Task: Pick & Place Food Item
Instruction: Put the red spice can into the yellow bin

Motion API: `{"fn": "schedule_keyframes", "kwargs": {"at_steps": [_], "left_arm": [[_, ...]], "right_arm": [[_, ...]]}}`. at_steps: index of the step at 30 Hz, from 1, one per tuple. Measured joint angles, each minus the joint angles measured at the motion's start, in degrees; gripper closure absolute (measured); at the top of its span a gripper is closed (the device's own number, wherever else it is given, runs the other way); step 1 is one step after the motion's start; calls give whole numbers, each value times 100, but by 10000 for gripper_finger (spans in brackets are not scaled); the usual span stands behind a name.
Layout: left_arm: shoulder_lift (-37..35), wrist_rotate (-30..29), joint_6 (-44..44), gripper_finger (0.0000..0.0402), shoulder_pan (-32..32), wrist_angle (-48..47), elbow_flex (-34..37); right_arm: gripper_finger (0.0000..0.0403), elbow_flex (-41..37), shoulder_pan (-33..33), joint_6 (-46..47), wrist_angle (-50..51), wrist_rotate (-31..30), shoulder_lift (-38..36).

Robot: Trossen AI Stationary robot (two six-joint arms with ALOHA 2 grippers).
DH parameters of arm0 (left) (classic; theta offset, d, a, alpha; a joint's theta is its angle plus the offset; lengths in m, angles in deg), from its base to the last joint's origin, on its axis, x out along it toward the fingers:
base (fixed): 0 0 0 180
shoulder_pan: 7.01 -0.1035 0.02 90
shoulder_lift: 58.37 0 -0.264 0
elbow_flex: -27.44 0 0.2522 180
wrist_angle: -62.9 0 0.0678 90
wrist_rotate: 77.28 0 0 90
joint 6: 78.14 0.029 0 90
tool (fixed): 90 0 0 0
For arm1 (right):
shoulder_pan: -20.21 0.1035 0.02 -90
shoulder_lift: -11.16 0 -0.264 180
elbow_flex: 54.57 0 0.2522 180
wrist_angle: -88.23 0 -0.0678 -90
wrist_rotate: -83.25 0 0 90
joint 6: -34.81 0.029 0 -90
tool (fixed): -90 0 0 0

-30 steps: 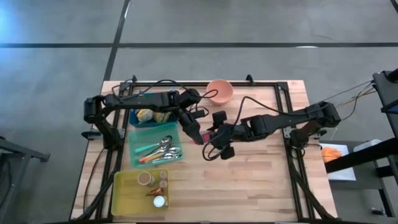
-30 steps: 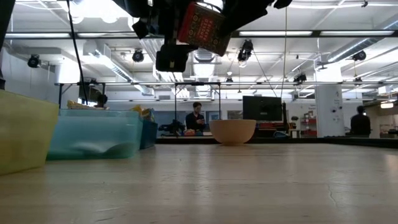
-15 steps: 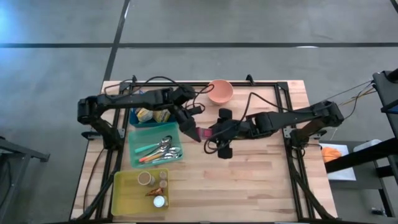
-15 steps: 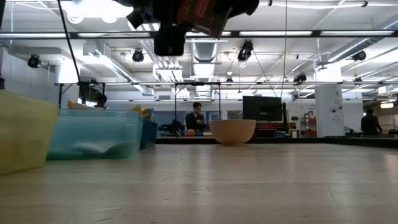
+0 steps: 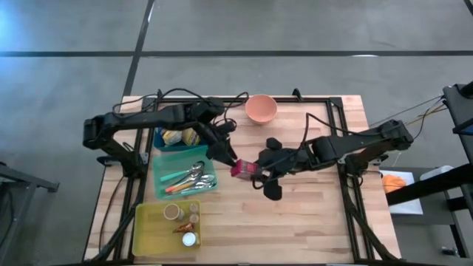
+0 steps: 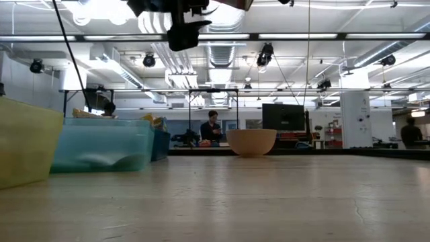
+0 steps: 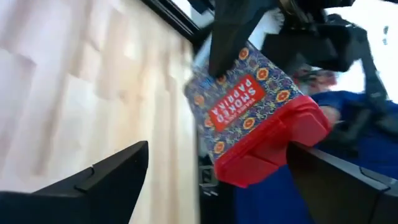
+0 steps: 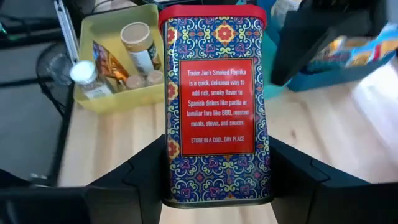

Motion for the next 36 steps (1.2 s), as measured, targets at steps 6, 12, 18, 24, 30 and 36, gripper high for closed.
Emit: {"fn": "schedule_keyframes", "kwargs": {"at_steps": [6,12,18,24,30,36], "left_arm": [[-177,-860,693,20,100,3,1],[-254,-1140,757,20,105,1,3],[-252,-1160,749,18,116,-133,5],[-542,-916,751,4,113,-365,16],[-936,-1609,1413,9,140,-350,10],[-1025,-2395,1537,4,317,-303,10]], "right_arm": [[197,0,76,465,4,-52,-98],[197,0,79,690,0,-85,-152],[197,0,81,921,27,-69,-155],[197,0,186,1461,198,-86,-230],[197,2,284,1581,219,-94,-271],[197,2,275,1601,217,-127,-271]]}}
